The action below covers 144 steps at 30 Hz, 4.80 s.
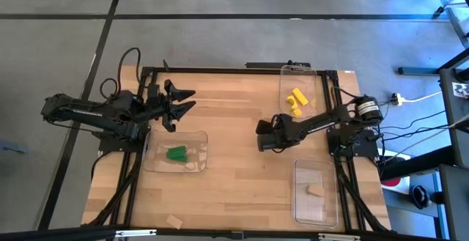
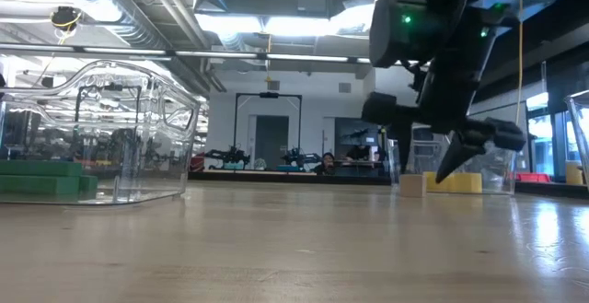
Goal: Sort & place blocks by color
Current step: Put the top brown block into the bottom right transparent bin
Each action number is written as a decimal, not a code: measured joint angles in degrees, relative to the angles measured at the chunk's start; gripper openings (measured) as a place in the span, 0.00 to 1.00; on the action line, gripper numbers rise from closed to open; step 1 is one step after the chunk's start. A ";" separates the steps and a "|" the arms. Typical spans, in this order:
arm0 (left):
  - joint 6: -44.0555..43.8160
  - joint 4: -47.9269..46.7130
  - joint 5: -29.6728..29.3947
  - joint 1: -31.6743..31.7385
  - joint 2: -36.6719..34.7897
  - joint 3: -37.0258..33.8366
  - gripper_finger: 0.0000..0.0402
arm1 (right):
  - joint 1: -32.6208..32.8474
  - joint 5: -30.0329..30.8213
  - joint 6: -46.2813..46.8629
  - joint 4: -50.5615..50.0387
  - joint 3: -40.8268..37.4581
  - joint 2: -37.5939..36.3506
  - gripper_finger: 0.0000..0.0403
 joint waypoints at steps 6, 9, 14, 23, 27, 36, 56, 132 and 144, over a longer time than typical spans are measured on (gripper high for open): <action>0.00 -0.07 0.00 0.02 0.00 0.00 0.50 | -1.18 -0.73 0.20 3.23 -0.02 1.81 0.56; 0.46 -0.06 0.00 0.00 0.00 0.00 0.50 | -1.40 -1.79 -0.30 3.29 -0.02 2.26 0.56; 0.77 -0.10 0.00 0.01 0.00 0.00 0.50 | -1.44 -1.79 -1.07 3.12 -0.02 2.23 0.56; 2.08 -0.13 -0.02 0.00 0.00 0.00 0.50 | -1.44 -3.19 -10.61 3.00 -0.02 2.23 0.42; 2.05 -0.17 -0.43 0.00 0.00 0.00 0.50 | -1.36 -3.90 -17.56 2.31 -0.02 1.38 0.19; 2.06 -0.19 -1.90 0.02 0.00 0.00 0.50 | 1.67 -3.29 -37.10 -1.54 -0.02 -9.98 0.00; 1.45 -0.38 -4.80 0.02 0.50 0.00 0.50 | 4.55 -2.64 -40.10 -1.67 -0.02 -19.18 0.01; -0.07 -6.68 -2.75 0.06 0.48 0.00 0.50 | 0.22 -18.69 -101.47 51.25 -16.22 -48.96 0.67; -0.07 -6.68 -2.75 0.06 0.48 0.00 0.50 | 0.22 -18.68 -105.76 51.25 -16.22 -48.96 0.67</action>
